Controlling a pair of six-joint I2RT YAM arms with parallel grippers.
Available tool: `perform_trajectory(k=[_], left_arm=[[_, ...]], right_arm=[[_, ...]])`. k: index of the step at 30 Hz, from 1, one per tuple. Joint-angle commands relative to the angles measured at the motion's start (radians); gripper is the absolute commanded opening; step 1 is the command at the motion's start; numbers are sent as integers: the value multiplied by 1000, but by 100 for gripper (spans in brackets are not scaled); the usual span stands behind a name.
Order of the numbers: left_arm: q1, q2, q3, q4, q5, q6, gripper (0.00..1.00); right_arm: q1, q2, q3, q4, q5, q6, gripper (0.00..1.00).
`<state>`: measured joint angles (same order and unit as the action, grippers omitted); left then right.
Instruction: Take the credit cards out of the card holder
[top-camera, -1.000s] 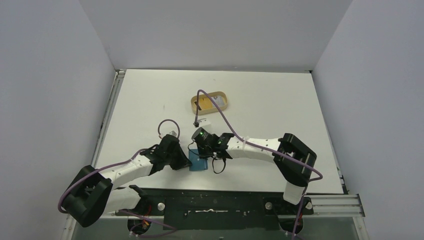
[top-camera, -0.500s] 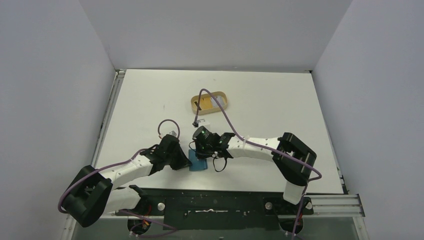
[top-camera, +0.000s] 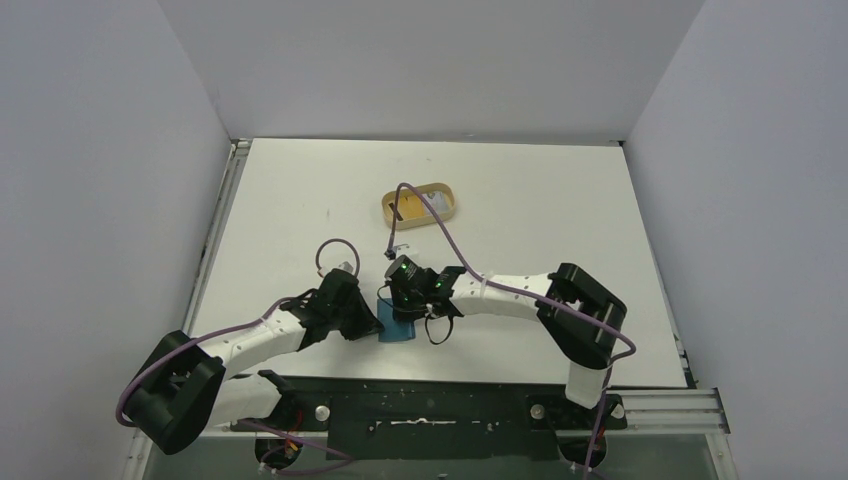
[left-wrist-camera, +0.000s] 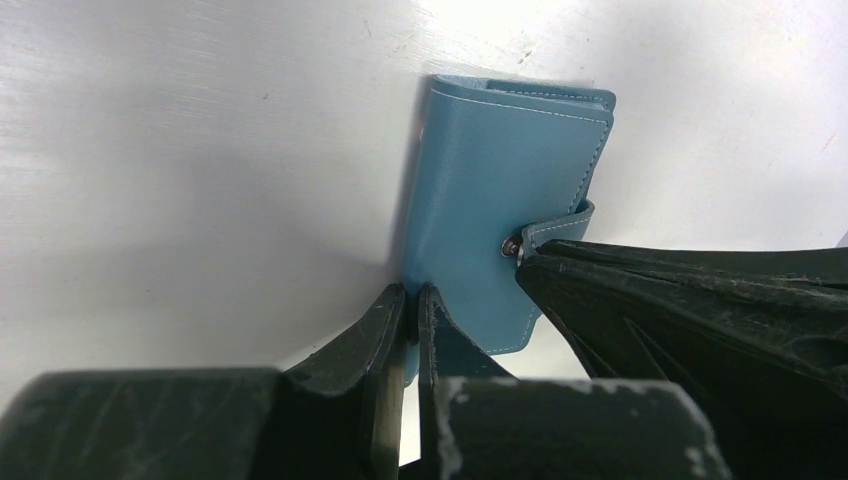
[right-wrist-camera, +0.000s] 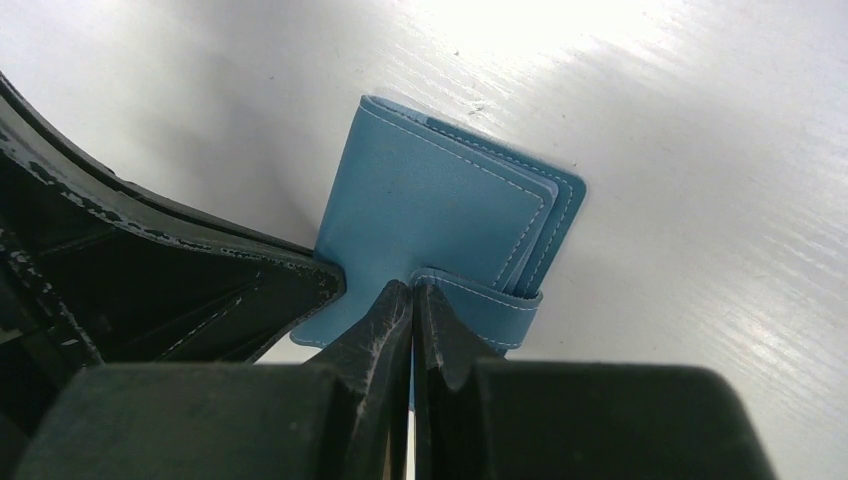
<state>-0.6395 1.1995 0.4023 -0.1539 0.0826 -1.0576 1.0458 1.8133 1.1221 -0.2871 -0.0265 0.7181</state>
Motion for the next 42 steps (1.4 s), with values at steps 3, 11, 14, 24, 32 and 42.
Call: perform_trajectory(k=[3,11,14,24,32,42], left_arm=[[4,4,-9,-45,-21,16,0],[4,7,-9,-44,-21,16,0],[5,8,-10,-45,-22,15,0],[4,5,-14,-43,-21,13,0],[9,18,-3,-33,-23,13,0],[13,6,25,-76,-47,15,0]], right_arm=[[-1,18,29,12,-7,-3,0],[-1,39,23,47,-22,3,0],[1,40,21,65,-34,3,0],[13,68,40,14,-17,-15,0],[40,102,26,-5,22,-53,0],[53,88,-38,43,23,-39,0]])
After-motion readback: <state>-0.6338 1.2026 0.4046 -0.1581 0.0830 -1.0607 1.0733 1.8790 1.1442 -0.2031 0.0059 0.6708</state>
